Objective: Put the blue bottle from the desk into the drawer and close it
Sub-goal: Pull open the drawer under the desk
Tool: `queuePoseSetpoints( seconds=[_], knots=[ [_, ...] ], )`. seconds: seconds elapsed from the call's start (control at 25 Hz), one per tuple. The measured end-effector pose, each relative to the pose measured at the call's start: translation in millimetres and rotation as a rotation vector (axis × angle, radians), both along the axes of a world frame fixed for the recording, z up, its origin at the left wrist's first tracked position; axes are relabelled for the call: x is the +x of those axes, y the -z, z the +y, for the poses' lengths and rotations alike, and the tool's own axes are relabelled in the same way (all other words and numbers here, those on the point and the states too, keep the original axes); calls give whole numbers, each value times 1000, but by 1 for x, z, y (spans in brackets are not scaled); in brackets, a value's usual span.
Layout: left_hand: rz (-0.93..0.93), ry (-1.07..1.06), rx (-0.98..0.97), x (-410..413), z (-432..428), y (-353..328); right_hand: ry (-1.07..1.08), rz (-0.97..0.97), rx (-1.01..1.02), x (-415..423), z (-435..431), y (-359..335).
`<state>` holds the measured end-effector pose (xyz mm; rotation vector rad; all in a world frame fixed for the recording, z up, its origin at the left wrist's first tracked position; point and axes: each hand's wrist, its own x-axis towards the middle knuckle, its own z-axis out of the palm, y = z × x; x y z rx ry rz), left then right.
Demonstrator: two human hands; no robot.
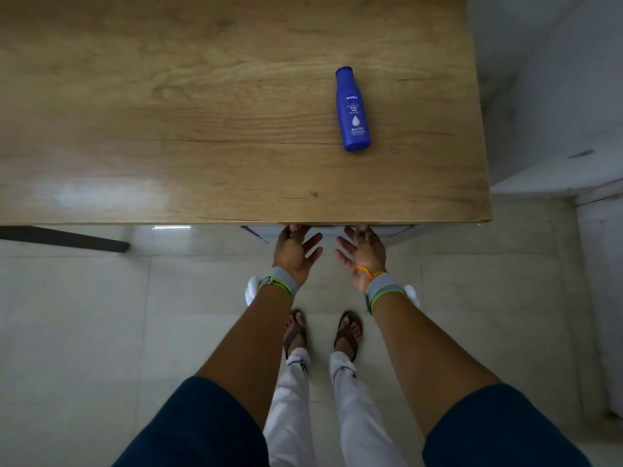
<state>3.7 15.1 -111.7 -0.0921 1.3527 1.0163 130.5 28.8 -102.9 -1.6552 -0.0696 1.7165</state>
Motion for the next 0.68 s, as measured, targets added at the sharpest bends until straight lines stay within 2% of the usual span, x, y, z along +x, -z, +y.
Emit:
queuePoseSetpoints(
  seconds=[0.16, 0.28, 0.48, 0.68],
  knots=[
    [42, 19, -40, 3, 2, 5, 115, 49, 55, 1, 0, 2],
    [113, 46, -92, 9, 4, 3, 68, 66, 41, 7, -1, 0],
    [147, 79, -258, 9, -27, 2, -30, -115, -149, 12, -25, 1],
    [96, 127, -381, 9, -83, -3, -113, -137, -283, 28, -82, -7]
  ],
)
